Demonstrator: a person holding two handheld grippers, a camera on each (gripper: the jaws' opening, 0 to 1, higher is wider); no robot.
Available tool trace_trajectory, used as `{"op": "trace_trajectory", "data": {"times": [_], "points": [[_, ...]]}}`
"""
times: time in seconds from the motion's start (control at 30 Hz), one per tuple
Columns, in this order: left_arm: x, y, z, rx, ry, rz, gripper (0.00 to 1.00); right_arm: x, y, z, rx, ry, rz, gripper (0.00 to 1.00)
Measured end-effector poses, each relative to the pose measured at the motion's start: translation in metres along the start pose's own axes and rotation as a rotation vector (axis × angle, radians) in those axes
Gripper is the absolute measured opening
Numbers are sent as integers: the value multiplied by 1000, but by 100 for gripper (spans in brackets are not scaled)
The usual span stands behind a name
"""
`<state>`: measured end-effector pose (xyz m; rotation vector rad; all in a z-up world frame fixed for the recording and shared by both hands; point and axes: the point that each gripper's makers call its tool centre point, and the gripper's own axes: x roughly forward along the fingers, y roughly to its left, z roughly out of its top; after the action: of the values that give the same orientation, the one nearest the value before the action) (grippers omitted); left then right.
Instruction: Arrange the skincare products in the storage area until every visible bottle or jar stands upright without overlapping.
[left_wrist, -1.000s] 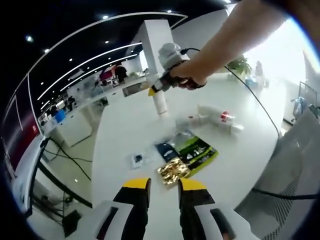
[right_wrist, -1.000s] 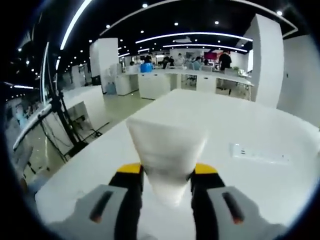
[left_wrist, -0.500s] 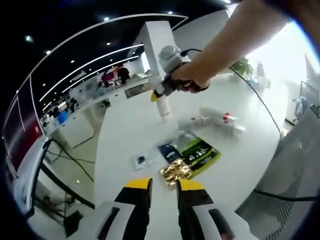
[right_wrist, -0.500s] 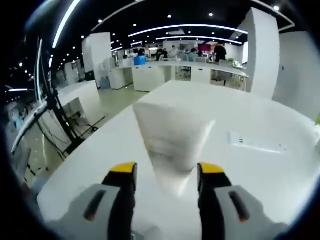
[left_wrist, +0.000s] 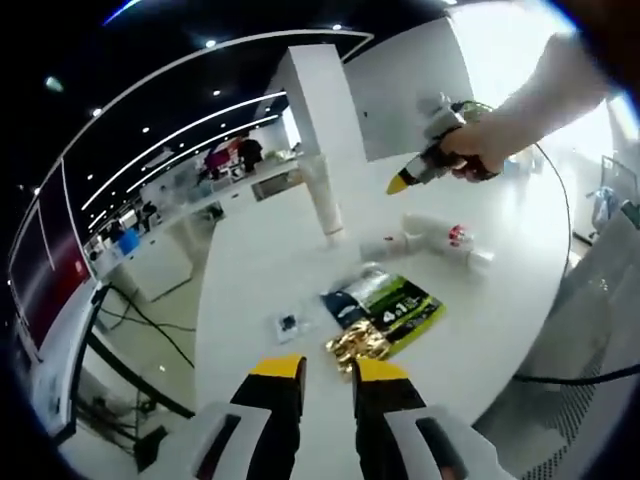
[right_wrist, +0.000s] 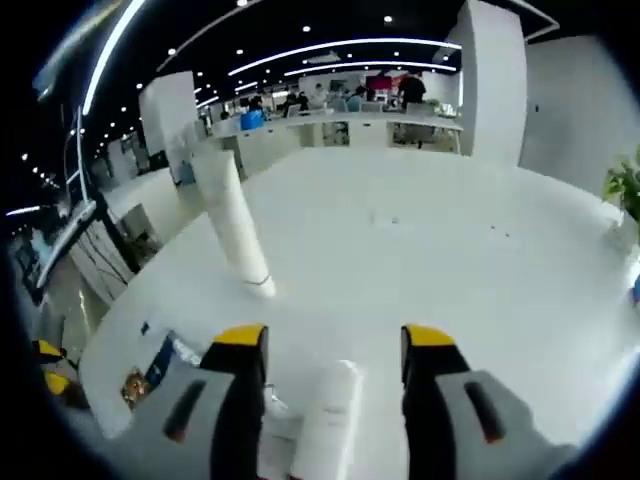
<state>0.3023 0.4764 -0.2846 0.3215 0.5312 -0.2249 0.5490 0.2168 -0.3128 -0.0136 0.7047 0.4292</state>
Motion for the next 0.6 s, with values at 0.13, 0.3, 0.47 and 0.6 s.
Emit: {"op": "trace_trajectory", "data": {"times": [0.13, 0.3, 0.47, 0.6], "points": [[0, -1, -1, 5, 7, -3, 19, -15, -5, -44, 50, 45, -1, 57], [0, -1, 0, 27, 6, 8, 19, -17, 10, -65, -6, 92, 43, 52], [0, -4, -1, 41, 9, -2, 19, -15, 10, -74, -46, 127, 38, 44], [1, -4, -1, 51, 15, -2, 19, -15, 6, -74, -46, 129, 40, 42]]}}
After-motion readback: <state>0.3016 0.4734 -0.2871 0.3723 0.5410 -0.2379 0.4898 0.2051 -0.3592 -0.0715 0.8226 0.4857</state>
